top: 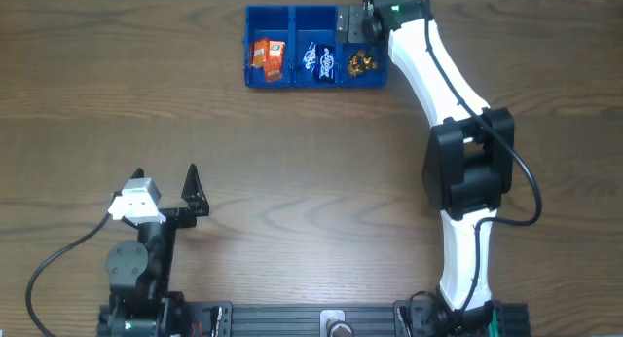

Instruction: Sort Candies Into Trays

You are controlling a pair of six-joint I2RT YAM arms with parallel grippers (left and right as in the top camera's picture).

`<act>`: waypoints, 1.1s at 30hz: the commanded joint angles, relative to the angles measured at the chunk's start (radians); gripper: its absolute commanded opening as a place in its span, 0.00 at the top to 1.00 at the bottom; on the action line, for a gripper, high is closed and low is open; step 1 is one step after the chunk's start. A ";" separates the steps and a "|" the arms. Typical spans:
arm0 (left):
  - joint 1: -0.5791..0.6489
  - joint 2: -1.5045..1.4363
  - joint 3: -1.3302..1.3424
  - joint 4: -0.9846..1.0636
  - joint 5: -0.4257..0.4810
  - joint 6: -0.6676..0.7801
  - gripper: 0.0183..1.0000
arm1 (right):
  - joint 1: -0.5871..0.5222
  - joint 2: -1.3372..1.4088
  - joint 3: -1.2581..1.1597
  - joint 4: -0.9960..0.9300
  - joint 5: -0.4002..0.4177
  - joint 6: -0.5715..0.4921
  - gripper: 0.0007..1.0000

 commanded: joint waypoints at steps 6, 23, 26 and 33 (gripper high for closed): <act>0.004 -0.006 -0.020 -0.037 -0.009 0.006 0.00 | -0.004 -0.527 -0.255 -0.048 0.154 -0.136 0.00; 0.004 -0.006 -0.020 -0.037 -0.009 0.006 0.00 | -0.214 -1.825 -1.499 0.322 0.011 -0.136 0.00; 0.004 -0.006 -0.020 -0.037 -0.009 0.006 0.00 | -0.256 -2.002 -1.618 0.344 -0.009 -0.137 0.00; 0.004 -0.006 -0.020 -0.037 -0.009 0.006 0.00 | -0.248 -2.226 -1.847 0.492 -0.016 -0.140 0.00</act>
